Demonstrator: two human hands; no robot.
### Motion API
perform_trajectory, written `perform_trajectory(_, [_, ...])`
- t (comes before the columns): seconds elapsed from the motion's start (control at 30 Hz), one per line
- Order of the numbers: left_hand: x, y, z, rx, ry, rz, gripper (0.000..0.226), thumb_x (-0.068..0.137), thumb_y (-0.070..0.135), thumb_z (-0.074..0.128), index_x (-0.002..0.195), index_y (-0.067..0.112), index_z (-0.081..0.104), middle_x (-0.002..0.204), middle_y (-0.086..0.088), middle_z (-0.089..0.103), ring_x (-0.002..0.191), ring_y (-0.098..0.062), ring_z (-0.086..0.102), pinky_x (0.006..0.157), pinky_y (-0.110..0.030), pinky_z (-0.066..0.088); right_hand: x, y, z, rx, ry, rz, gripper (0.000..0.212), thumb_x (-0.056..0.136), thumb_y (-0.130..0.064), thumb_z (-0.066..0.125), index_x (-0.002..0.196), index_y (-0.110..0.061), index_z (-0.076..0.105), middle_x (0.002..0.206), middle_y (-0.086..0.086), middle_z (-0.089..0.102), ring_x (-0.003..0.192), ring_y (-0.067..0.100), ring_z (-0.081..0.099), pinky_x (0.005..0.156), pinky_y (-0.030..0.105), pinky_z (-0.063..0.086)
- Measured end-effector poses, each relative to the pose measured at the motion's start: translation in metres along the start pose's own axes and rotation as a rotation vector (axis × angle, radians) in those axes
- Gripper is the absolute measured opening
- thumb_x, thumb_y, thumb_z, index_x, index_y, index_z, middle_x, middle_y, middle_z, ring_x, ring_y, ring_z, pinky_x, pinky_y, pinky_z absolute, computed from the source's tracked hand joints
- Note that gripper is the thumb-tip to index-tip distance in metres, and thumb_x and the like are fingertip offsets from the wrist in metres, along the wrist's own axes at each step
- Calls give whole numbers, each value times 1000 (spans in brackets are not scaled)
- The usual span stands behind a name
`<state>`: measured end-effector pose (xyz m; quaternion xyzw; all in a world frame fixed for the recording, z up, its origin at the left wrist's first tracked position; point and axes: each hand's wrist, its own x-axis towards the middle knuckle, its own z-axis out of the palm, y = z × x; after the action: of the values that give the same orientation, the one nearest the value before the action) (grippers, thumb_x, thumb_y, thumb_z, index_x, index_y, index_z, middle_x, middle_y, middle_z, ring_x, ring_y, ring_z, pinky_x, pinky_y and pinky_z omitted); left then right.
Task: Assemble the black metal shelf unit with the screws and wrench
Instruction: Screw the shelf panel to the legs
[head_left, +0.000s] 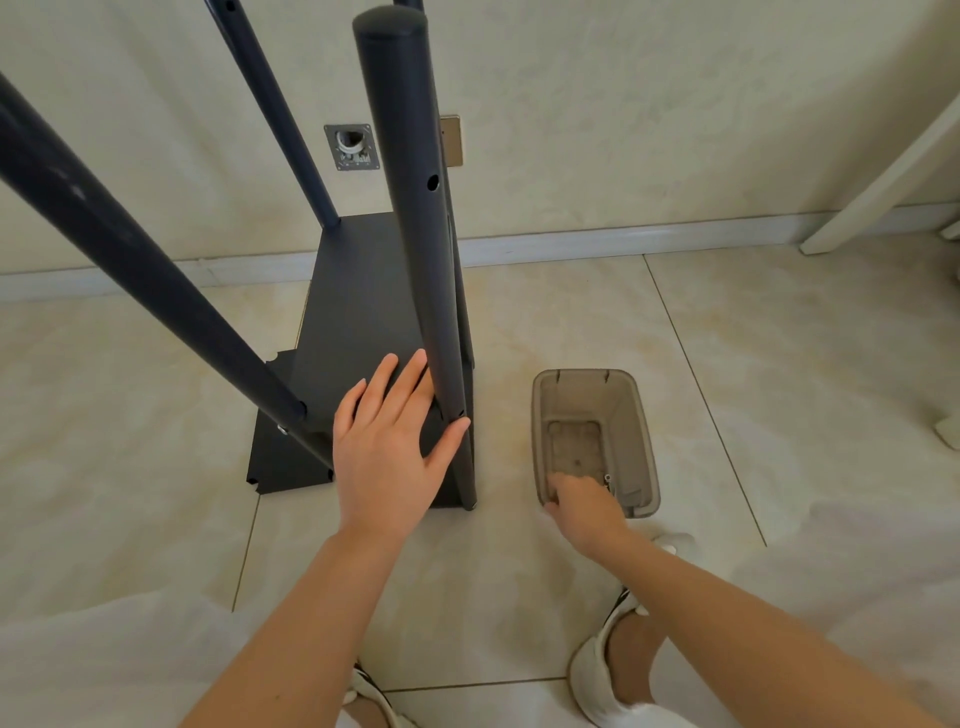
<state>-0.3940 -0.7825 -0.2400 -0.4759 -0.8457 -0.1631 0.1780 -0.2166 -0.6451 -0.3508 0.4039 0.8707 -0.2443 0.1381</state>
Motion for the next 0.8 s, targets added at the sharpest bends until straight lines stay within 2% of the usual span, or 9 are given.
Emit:
perform_trajectory(0.2, [1, 2, -2, -3, -3, -6, 53, 95, 55, 53, 130, 17, 67, 143, -1, 60, 142, -24, 45, 116, -45, 32, 0, -19, 19, 36, -157, -180, 46, 98, -26, 56, 142, -16, 48, 123, 11, 64, 111, 30, 61, 92, 39, 51])
perform_trajectory(0.3, [0, 2, -3, -2, -1, -4, 54, 94, 55, 53, 129, 17, 68, 142, -2, 61, 141, -25, 47, 115, -47, 34, 2, -24, 26, 107, -204, -195, 39, 95, -26, 62, 133, -15, 59, 118, 9, 68, 107, 25, 64, 91, 34, 52])
perform_trajectory(0.43, [2, 3, -3, 9, -5, -4, 55, 94, 56, 53, 129, 17, 68, 141, -3, 61, 140, -26, 48, 114, -48, 35, 15, -23, 25, 305, -155, -102, 19, 95, -20, 63, 111, -14, 72, 107, 4, 72, 87, 10, 61, 77, 18, 46])
perform_trajectory(0.53, [2, 4, -4, -2, -10, -10, 55, 93, 55, 54, 130, 17, 68, 142, -3, 61, 140, -26, 48, 114, -48, 34, 32, -9, 18, 329, -75, 37, 18, 96, -10, 59, 108, -10, 72, 110, 7, 71, 96, 17, 64, 85, 22, 49])
perform_trajectory(0.6, [1, 5, -6, -14, -17, -21, 53, 94, 54, 55, 130, 17, 67, 142, -3, 60, 140, -26, 47, 115, -47, 32, 43, 2, 16, 285, -89, 97, 20, 96, -6, 56, 108, -9, 71, 113, 10, 70, 106, 23, 65, 91, 27, 50])
perform_trajectory(0.73, [2, 5, -7, -23, -36, -19, 52, 94, 53, 56, 129, 16, 68, 141, -5, 61, 140, -28, 48, 114, -47, 30, 58, 9, 19, 143, -224, 116, 23, 97, -8, 54, 115, -4, 67, 117, 14, 67, 110, 28, 63, 93, 32, 51])
perform_trajectory(0.8, [2, 6, -8, -31, -35, -11, 52, 93, 52, 55, 128, 16, 69, 139, -6, 62, 138, -30, 49, 113, -49, 32, 64, 8, 25, 54, -312, 84, 23, 96, -8, 57, 117, -1, 64, 116, 15, 66, 106, 30, 63, 88, 33, 52])
